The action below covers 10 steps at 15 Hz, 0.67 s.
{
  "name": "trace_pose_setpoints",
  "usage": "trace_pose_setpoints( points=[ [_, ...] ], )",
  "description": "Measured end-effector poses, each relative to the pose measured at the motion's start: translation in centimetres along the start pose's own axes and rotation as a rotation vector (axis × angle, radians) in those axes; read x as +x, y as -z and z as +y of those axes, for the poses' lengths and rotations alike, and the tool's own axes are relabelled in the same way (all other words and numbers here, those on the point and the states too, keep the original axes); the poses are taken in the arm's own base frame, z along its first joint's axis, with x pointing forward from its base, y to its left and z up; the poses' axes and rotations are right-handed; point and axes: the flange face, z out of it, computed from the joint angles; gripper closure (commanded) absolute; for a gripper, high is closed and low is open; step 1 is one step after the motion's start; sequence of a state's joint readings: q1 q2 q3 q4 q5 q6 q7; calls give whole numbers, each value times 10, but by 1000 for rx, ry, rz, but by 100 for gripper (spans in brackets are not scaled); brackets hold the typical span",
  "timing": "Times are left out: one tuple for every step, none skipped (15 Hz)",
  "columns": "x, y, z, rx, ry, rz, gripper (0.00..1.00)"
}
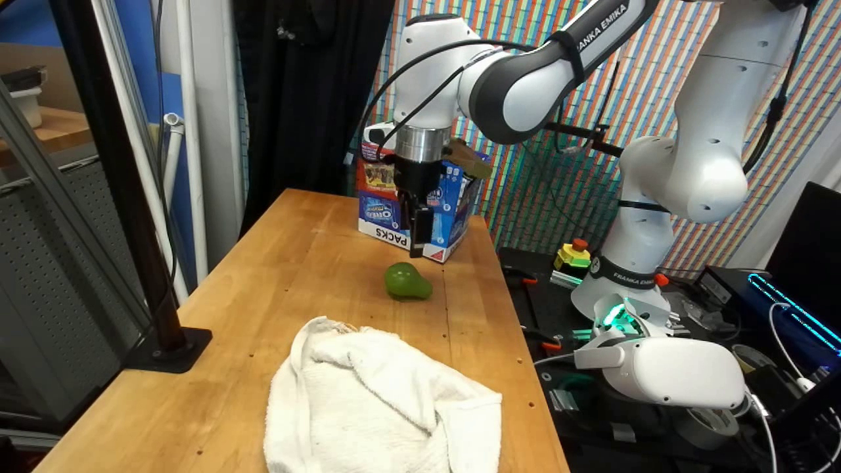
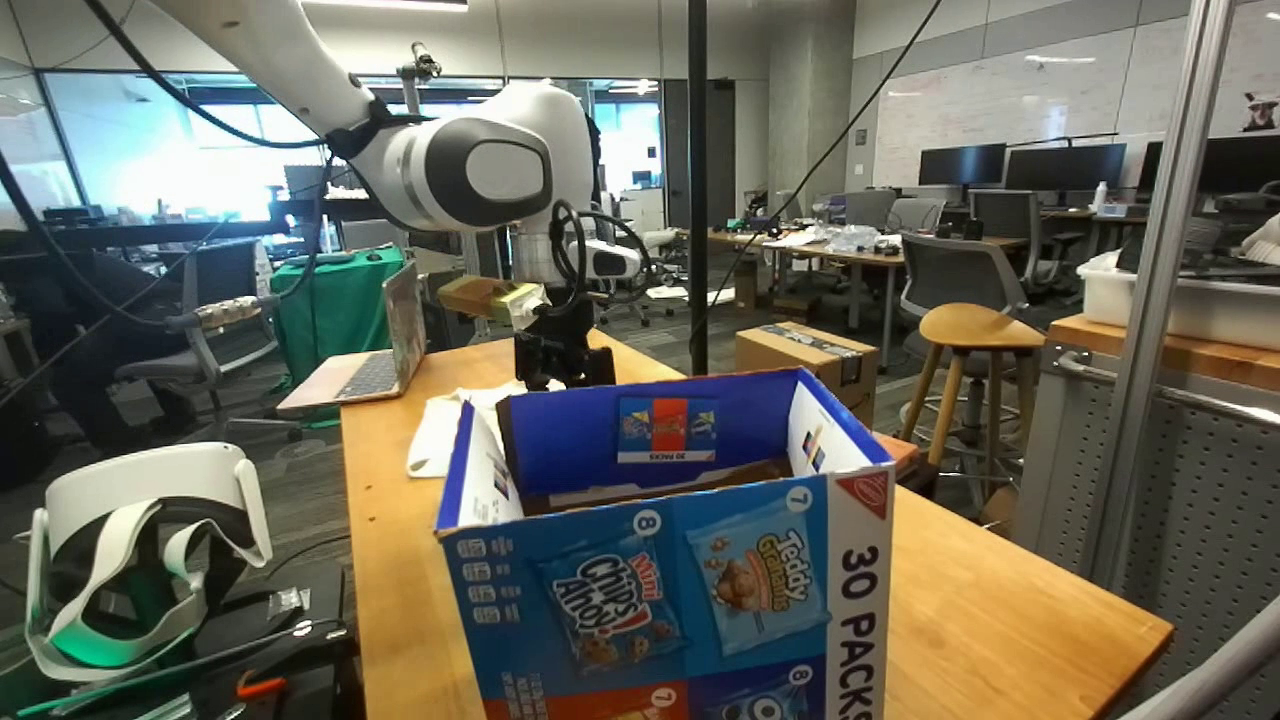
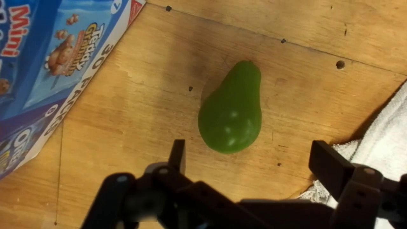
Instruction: Put the green object in the towel then put it in the box
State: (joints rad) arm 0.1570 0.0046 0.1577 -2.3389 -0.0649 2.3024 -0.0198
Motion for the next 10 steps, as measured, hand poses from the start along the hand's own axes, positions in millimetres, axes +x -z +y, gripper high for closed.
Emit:
trace_pose_setpoints(
  points=[
    [1, -6, 2, 2, -2, -9, 0],
    [1, -12, 3, 4, -4, -20, 0],
    [1, -18, 4, 6, -5, -29, 0],
    [1, -23, 4, 8, -6, -38, 0],
    [1, -27, 5, 10, -7, -46, 0],
    [1, -32, 5, 12, -8, -54, 0],
    [1, -36, 6, 14, -9, -63, 0],
    [1, -40, 6, 15, -9, -71, 0],
    [1, -44, 6, 17, -9, -78, 0],
    [0, -47, 6, 19, -9, -85, 0]
  ],
)
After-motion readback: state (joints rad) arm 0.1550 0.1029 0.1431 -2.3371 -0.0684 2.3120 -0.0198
